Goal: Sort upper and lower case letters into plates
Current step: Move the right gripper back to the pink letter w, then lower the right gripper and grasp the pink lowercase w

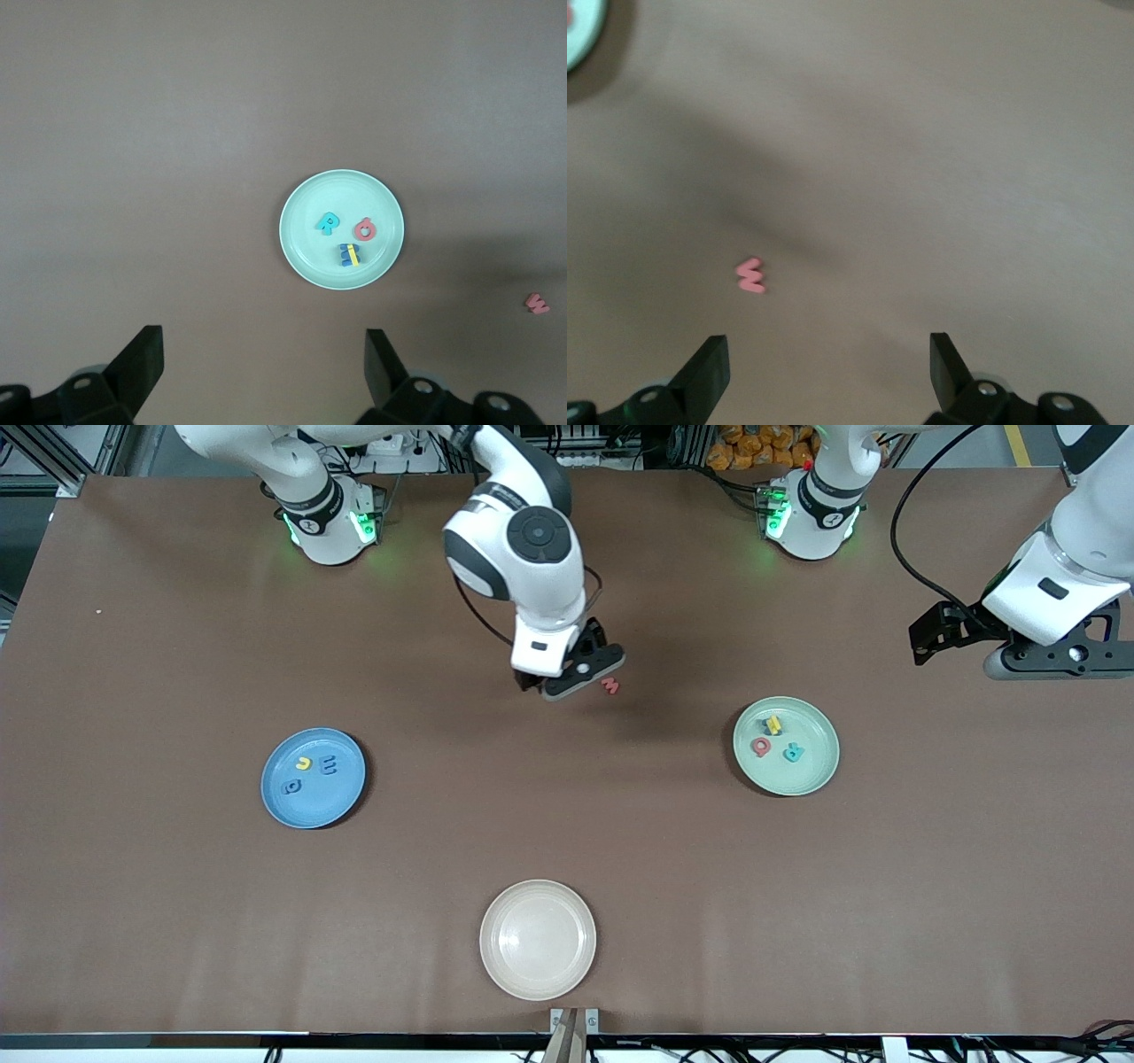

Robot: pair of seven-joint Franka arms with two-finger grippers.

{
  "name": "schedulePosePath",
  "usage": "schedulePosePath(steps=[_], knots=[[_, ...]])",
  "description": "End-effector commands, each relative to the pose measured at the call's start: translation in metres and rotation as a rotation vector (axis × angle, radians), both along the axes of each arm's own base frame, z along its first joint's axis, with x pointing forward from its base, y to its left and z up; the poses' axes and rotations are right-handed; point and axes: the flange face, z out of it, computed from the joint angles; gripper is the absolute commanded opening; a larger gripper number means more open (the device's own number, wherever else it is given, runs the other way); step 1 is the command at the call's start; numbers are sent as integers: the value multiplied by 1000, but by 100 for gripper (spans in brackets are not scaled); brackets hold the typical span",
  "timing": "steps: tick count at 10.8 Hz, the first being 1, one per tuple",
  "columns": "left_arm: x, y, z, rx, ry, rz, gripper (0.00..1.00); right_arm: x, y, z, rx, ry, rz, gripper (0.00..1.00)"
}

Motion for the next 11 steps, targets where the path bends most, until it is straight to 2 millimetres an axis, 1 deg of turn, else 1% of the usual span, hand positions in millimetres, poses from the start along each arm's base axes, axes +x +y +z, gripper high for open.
schedulePosePath(steps=[1, 2, 3, 4, 6, 8, 9, 11], knots=[[-7, -3, 4, -19, -13, 17, 100, -18, 28, -24, 17, -4, 38, 94], [-7, -2, 4, -19, -13, 19, 100, -23, 42, -34, 38, -20, 63, 92], [-7, -2, 4, -19, -13, 19, 100, -28, 51, -50, 24, -27, 89, 90], [-7, -2, 4, -19, -13, 19, 100, -39, 64, -61, 15, -30, 116, 88], [-7, -2, 4, -19, -13, 20, 100, -52, 82, -87, 6, -44, 147, 84], [-6, -2, 3, -19, -11, 20, 100, -64, 91, -117, -9, -76, 144, 84], [-6, -2, 3, -19, -11, 20, 100, -66, 92, -129, -16, -80, 153, 84], [-6, -2, 4, -18, -13, 19, 100, -68, 92, -142, -26, -77, 162, 80]])
